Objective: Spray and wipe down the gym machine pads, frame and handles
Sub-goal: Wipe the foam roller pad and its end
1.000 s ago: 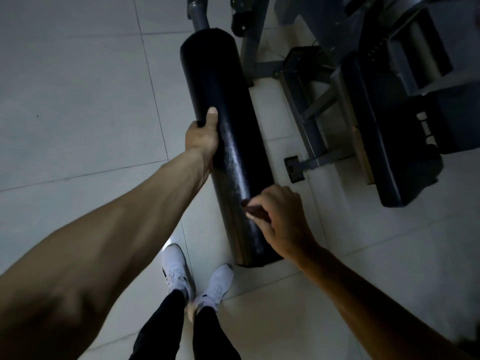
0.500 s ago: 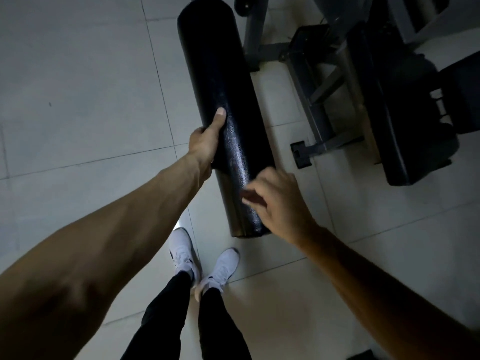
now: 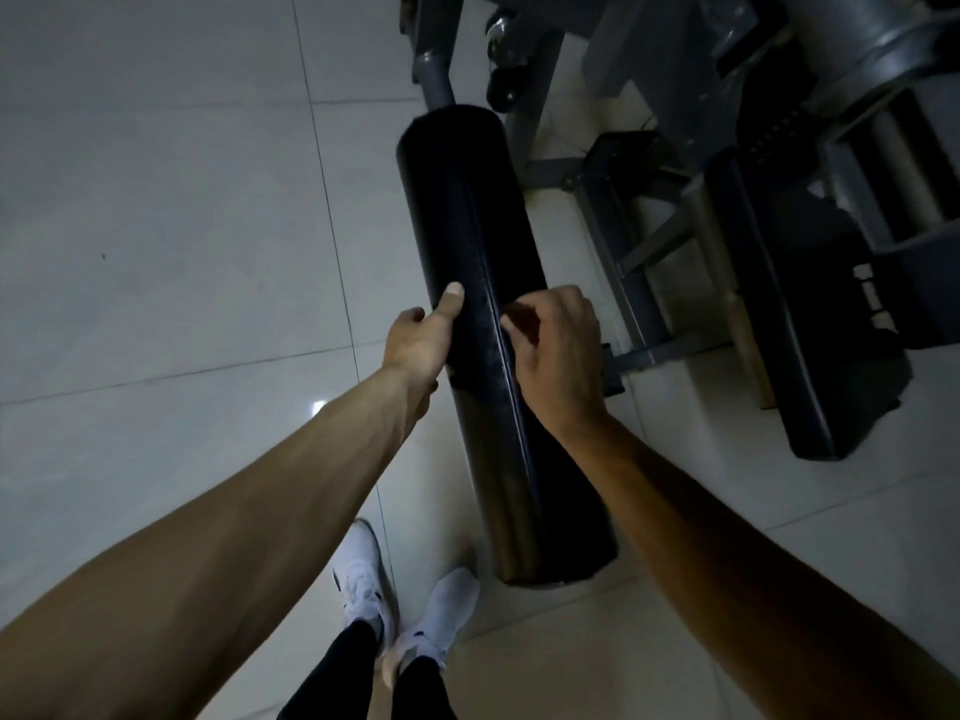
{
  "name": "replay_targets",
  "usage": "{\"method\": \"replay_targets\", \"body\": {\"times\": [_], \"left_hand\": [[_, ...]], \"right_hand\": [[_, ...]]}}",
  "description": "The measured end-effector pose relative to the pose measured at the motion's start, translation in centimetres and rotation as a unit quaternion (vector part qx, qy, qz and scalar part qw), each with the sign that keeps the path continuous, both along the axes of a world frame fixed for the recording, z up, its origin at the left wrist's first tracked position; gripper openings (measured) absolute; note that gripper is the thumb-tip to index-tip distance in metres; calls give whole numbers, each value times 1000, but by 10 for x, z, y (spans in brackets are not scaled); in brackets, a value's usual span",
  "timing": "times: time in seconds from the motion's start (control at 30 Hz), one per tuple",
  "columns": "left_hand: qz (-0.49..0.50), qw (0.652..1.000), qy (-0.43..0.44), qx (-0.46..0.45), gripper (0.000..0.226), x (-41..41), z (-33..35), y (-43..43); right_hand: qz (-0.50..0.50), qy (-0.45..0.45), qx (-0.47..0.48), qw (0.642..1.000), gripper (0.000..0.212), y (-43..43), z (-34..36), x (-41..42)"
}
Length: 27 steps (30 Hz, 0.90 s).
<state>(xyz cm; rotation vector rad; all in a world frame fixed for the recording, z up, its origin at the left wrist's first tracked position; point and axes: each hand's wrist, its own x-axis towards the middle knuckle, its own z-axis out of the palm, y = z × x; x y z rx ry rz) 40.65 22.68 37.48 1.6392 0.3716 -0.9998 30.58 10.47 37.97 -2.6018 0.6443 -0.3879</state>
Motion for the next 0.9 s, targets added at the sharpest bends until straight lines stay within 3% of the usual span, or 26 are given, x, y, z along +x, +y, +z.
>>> {"method": "replay_targets", "body": {"times": [0.1, 0.23, 0.4, 0.67, 0.9], "left_hand": [[-22, 1000, 7, -14, 82, 27, 0, -3], [-31, 999, 4, -32, 56, 41, 2, -5], [-43, 997, 40, -56, 52, 32, 5, 10], [-59, 991, 76, -92, 52, -11, 20, 39], [-42, 993, 74, -87, 48, -86, 28, 57]], "right_hand": [[-17, -16, -15, 1000, 30, -13, 3, 63], [-44, -36, -27, 998, 23, -32, 13, 154], [-22, -1, -35, 999, 22, -36, 17, 219], [91, 104, -71, 988, 19, -17, 31, 112], [121, 169, -79, 975, 23, 31, 29, -49]]}}
